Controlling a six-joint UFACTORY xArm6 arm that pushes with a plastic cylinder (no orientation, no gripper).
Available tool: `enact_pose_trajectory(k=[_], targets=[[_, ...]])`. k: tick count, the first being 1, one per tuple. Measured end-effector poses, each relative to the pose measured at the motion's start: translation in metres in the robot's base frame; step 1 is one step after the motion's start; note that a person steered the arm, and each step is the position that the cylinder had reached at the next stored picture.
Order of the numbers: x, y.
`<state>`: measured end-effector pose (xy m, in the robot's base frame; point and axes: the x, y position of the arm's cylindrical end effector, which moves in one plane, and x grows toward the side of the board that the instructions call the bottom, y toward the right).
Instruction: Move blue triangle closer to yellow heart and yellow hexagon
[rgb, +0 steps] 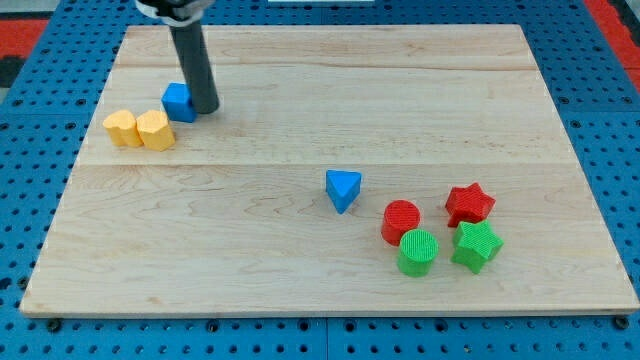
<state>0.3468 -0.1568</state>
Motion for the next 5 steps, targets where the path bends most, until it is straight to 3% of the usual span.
enact_pose_trajectory(k=[2,3,5], targets=[[-0.031,-0.035],[-0.018,-0.015],[0.09,0.216]])
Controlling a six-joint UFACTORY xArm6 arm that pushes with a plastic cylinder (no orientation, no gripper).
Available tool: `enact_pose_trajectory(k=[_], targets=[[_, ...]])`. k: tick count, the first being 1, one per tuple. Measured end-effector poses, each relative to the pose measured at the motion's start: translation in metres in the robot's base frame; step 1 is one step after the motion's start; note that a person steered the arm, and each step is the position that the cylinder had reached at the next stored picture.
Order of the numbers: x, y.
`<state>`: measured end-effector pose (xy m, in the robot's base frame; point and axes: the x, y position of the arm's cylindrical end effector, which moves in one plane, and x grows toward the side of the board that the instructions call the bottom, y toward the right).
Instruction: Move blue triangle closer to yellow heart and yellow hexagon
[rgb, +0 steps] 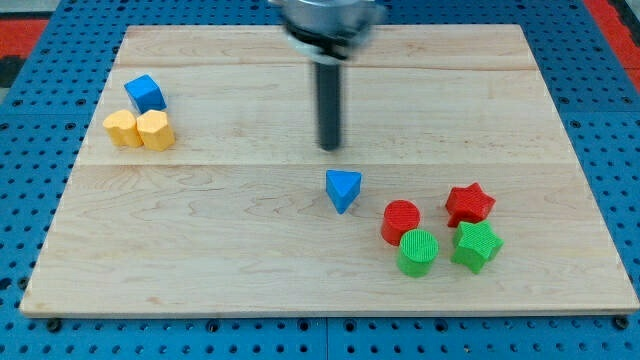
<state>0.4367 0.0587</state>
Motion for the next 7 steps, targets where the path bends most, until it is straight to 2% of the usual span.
enact_pose_trajectory(k=[1,2,4,7], targets=[[0.05,0.005],[0.049,-0.038],[0.032,-0.167],[0.032,-0.293]])
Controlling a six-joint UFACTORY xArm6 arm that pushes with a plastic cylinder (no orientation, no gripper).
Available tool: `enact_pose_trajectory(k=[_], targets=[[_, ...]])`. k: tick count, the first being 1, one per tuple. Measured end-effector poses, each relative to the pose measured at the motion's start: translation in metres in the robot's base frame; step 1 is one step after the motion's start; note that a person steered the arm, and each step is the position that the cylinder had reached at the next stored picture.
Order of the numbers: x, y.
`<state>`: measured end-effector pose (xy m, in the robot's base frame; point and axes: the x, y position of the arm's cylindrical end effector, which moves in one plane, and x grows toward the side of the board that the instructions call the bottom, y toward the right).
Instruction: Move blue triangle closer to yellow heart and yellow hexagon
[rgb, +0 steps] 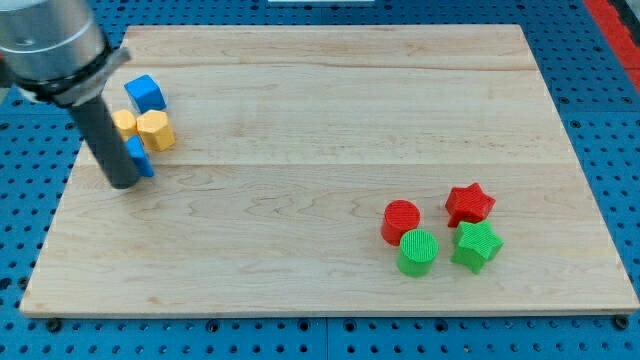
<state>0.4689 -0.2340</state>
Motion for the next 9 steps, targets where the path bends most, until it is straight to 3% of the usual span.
enact_pose_trajectory(k=[6,7,8,9], targets=[[0.0,-0.034],[0.036,-0.007],[0.038,0.036],[0.014,0.027]])
